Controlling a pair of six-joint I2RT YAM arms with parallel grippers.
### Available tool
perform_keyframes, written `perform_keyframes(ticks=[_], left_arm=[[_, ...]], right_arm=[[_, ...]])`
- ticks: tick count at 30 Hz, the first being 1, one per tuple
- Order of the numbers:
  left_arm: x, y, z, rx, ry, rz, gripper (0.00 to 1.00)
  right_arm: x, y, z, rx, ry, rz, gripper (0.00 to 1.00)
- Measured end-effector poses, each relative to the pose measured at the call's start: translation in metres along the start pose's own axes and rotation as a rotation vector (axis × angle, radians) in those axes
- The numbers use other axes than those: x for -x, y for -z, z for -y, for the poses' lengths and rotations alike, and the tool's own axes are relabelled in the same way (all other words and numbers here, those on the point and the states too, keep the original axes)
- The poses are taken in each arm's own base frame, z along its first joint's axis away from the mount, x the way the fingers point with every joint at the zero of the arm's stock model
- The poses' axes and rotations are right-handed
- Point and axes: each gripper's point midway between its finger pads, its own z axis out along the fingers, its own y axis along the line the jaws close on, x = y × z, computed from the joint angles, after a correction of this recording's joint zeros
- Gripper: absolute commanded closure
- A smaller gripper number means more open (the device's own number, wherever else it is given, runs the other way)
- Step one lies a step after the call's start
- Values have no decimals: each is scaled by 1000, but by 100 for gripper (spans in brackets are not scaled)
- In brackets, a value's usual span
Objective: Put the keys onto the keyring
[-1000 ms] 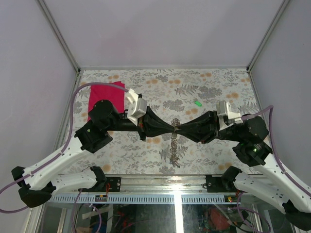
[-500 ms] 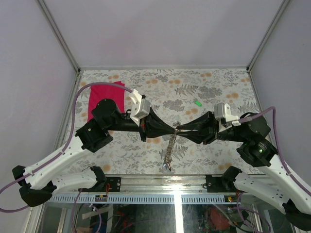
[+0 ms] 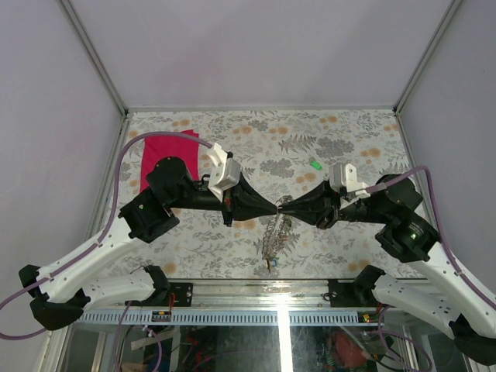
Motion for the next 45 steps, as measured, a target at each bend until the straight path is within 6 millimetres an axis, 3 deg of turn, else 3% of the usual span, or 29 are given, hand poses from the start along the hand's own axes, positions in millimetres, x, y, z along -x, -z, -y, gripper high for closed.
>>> perform_keyframes(ticks=[3,10,16,21,33,45], left_arm=[[-2,0,0,1,3,-6,100],[4,3,0,16,-10,9,83],[34,21,11,55,-75,97,82],[55,32,16,84,-121,172,82],[57,29,9,107,-121,204,80],[72,25,11,85,-129,269,82]], right_arm=[[-2,1,-1,2,-1,-10,100],[4,1,-1,-4,1,19,100],[6,1,0,-26,-27,90,100],[22,-3,3,-30,-53,200,100],[71,-7,-2,35,-70,423,100],[76,-7,-4,54,-91,448,100]])
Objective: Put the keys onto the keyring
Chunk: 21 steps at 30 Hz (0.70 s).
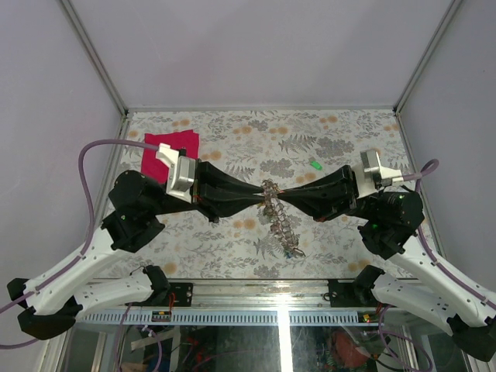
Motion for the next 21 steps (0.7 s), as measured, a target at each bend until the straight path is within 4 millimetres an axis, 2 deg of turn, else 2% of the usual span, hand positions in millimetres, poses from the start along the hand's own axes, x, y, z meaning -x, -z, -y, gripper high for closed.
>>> perform_keyframes(ticks=[5,21], left_arm=[[-3,-4,3,-33,15,-3,83],[-10,-10,1,-47,30,-12,75]], right_arm=[[0,0,0,0,0,0,100],[-6,-1,3,0,-9,-15,100]])
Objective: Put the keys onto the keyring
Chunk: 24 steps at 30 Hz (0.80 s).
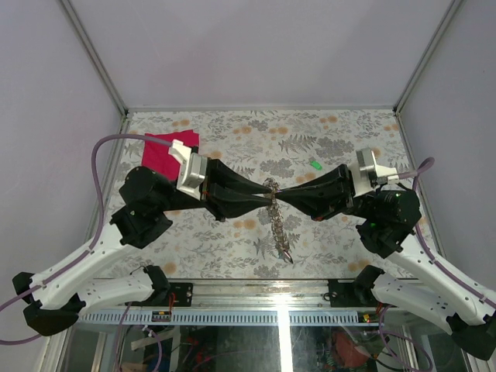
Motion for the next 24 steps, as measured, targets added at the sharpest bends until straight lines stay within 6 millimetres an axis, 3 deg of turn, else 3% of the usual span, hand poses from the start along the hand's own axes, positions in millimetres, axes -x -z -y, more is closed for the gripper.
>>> perform_keyframes(ticks=[8,10,13,16,21,24], left_arm=[[-6,-4,-4,3,9,-11,77],[-7,-4,-5,3,10,-13,83],[-8,-4,-5,5,16,-15,99],[-7,-4,-5,4,18,-14,100],[-8,-5,-6,9,23,-34,100],[-15,-5,-10,22,30,-85,100]], right_arm=[[-1,0,1,0,-2,-4,100],[-2,0,1,-1,-2,-5,100],[-3,0,1,-3,-2,-9,100],[-2,0,1,-2,6,-7,99],[-2,1,2,-9,25,-24,70],[1,3,0,-19,53,-59,60]])
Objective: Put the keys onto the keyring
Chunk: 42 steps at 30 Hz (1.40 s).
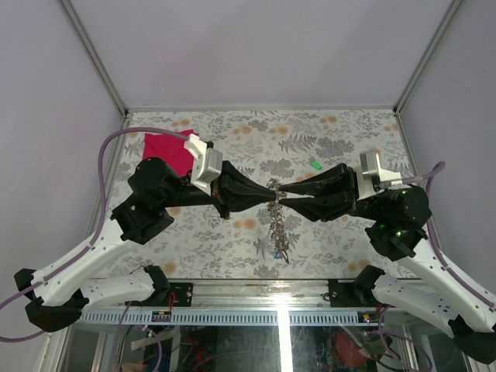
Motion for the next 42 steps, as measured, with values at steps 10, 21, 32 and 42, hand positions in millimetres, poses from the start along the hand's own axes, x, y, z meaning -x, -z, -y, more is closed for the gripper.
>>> perform_keyframes(ticks=[10,21,32,42], left_arm=[[-22,9,-6,31,-7,-221,100],[-58,18,-13,34,32,-427,100],[-68,24,-23,91,33,-484,100],[-63,26,-25,125,34,-468,100]], right_arm=[[5,17,-6,-45,110,-151,53],[-43,24,14,-81,57,-392,53],[-73,33,24,-83,36,-533,54],[-80,33,28,-83,44,-554,56]])
